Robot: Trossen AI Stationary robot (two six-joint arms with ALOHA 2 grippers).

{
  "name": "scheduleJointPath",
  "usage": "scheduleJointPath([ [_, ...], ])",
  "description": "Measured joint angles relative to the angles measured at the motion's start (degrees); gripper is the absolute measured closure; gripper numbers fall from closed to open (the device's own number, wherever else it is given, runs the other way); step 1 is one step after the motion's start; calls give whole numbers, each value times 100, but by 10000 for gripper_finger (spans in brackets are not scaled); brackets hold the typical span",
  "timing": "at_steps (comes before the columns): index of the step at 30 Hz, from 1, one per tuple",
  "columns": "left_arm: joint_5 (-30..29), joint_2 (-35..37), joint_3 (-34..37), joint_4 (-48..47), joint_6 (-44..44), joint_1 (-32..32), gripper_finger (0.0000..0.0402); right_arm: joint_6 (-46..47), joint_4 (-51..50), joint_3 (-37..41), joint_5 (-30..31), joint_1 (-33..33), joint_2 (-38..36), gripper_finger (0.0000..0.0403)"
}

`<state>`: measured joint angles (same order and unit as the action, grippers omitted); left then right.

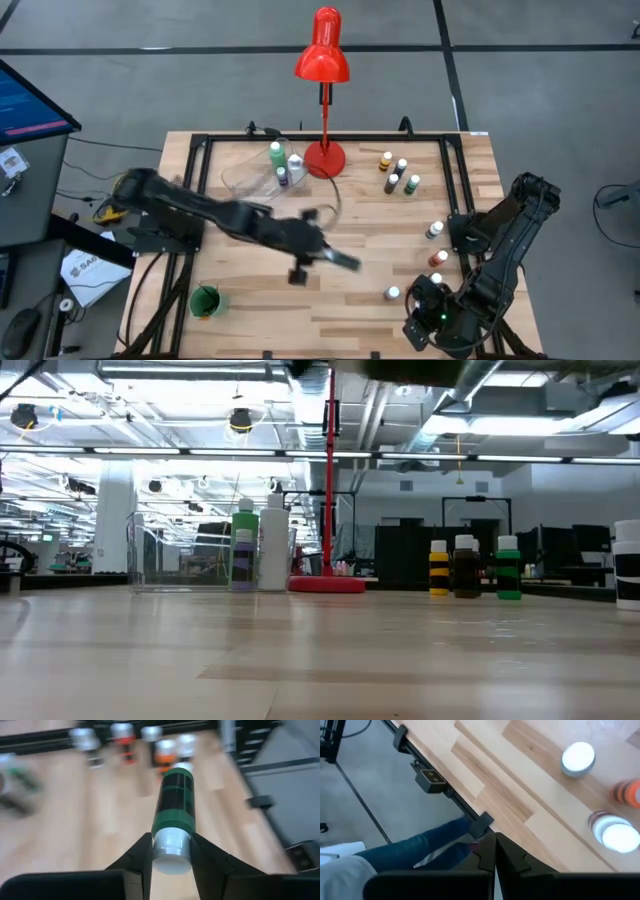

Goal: Pick & Place Paint Supplies
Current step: Put the green paint bottle into the transparent bin

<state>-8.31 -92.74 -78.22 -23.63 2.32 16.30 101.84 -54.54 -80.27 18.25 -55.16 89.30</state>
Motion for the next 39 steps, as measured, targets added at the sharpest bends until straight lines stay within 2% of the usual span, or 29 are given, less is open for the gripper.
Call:
scheduleJointPath([
  [3, -723, 697, -2, -1031, 233, -122, 309, -16, 0, 0, 40, 4, 0, 401],
  [7, -1367, 1412, -2, -2241, 658, -520, 309, -42, -3, 0, 171, 2, 0, 401],
  [12, -1570, 1950, -2, -3501, 1167, -1391, 309, -43, -9, 0, 176, 5, 0, 401],
  [17, -1526, 2131, -2, -4193, 1338, -2482, 309, -42, -22, 0, 176, 11, 0, 401],
  [24, -472, 1901, -2, -4583, 1340, -3730, 309, -37, -24, 0, 176, 11, 0, 401],
  [32, -224, 1467, -2, -4920, 1270, -4205, 309, -24, -22, 0, 176, 11, 0, 401],
  [39, -136, 796, -2, -5007, 970, -4410, 309, -24, -23, 0, 177, 16, 0, 401],
])
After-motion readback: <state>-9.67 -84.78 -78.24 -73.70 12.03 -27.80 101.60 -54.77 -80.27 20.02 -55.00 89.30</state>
